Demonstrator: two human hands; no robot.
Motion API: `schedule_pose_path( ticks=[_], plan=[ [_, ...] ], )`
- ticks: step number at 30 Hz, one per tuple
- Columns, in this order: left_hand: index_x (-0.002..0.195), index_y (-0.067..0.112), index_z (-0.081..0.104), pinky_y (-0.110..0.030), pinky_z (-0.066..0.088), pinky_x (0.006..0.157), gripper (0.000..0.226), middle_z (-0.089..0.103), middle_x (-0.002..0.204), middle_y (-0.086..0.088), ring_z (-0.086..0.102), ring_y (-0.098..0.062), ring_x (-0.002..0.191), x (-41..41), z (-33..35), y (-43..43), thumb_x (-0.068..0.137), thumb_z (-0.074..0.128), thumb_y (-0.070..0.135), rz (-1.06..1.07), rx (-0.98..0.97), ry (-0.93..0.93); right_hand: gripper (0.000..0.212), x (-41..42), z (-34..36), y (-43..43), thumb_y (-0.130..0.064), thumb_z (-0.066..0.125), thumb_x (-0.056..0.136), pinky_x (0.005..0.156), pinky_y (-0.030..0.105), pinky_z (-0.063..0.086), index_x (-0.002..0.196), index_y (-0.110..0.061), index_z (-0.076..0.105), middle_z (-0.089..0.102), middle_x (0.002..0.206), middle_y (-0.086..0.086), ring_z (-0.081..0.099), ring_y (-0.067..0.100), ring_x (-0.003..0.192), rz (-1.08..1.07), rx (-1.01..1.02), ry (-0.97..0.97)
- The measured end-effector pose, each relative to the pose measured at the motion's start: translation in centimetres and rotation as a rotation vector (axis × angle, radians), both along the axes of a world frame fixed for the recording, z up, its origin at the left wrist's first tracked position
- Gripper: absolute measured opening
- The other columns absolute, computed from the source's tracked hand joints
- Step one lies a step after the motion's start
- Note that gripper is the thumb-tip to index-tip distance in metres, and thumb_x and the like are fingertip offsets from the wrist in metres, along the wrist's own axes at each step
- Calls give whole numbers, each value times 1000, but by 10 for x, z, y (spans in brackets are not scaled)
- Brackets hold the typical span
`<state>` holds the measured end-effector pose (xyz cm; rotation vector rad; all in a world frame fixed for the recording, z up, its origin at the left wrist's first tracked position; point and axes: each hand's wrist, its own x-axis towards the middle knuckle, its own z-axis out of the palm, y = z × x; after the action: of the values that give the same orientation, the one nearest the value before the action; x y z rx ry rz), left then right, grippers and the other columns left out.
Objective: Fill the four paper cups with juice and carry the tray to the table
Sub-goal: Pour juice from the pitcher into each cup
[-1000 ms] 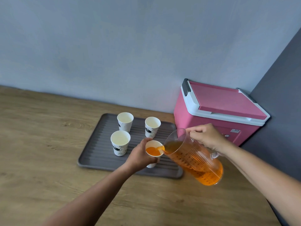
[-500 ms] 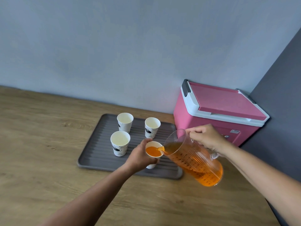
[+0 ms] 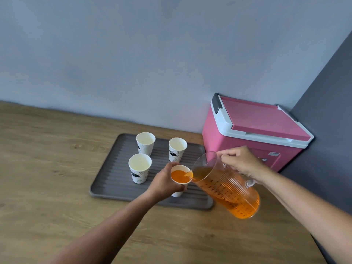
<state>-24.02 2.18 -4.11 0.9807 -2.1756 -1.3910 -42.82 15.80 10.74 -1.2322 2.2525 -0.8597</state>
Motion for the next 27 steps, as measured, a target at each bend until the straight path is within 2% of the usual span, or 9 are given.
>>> schedule_pose_path(
  ticks=[6,11,19,27],
  plan=[
    [137,31,40,-26,46,90,85,58,124,3,56,-15,110,-1,-1,0,64,83,29,-4,0,1,31,-2,-3,0,-15,61,87,36,15,30,114,-18,76,50,35,-11,32,2,32,-15,2,-10],
    [136,31,40,-26,46,90,85,59,124,4,56,-14,110,-2,-2,0,64,83,29,-4,4,1,31,1,1,2,-10,60,89,34,5,28,117,-14,75,51,33,-18,40,-1,26,-18,6,-2],
    [139,28,39,-23,43,88,84,58,123,4,55,-14,109,-5,0,-4,67,82,26,-5,-19,-8,30,-4,-7,2,-9,59,89,37,16,27,114,-15,76,42,32,-13,29,0,30,-97,-55,-74],
    [137,29,40,-25,44,88,82,59,122,5,56,-15,108,-10,6,-16,66,82,26,29,-25,-8,27,-6,-14,10,-9,58,92,31,13,19,111,-15,76,38,42,-3,23,3,29,-249,-201,-203]
  ],
)
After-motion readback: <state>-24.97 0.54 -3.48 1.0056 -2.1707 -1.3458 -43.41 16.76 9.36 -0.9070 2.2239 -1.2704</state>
